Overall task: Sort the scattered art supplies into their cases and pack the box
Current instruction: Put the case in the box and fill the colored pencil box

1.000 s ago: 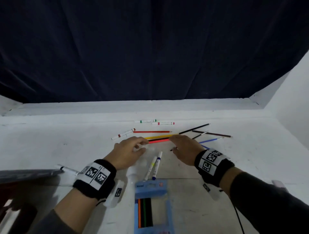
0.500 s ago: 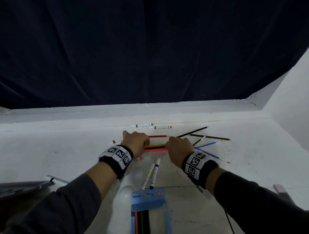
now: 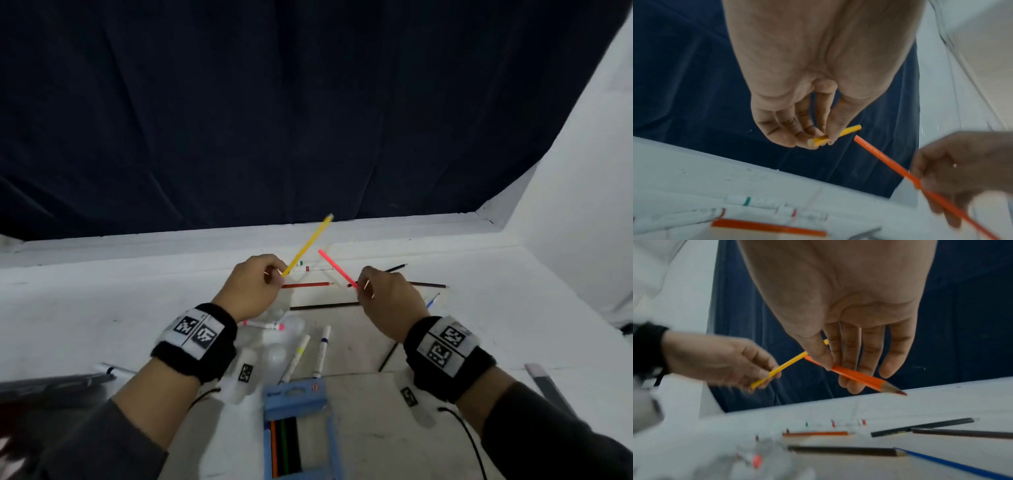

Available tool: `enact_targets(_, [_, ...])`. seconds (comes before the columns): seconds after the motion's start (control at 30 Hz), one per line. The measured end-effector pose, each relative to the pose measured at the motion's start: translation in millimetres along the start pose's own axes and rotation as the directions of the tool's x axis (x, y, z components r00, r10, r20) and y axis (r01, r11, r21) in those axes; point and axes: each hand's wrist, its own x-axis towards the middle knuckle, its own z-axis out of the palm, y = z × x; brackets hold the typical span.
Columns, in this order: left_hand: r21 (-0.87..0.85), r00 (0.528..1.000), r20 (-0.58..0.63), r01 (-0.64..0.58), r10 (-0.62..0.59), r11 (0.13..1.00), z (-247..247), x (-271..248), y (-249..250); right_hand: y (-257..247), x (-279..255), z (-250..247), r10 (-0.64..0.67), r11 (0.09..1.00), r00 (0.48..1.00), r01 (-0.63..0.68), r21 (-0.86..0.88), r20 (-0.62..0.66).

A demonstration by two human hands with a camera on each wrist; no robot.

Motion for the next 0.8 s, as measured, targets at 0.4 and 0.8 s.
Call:
enact_targets(0.4, [-0.581, 0.994, 0.073, 0.108, -0.08, 0.807, 7, -192, 9, -10, -146, -21, 0.186, 0.579, 0.98, -0.055, 0.814, -0.067])
enact_targets(0.8, [-0.351, 0.985, 0.17, 0.063, -0.003, 0.934, 28, -228, 2, -19, -179, 12, 0.29, 0.415, 0.957, -0.119, 0.902, -0.007])
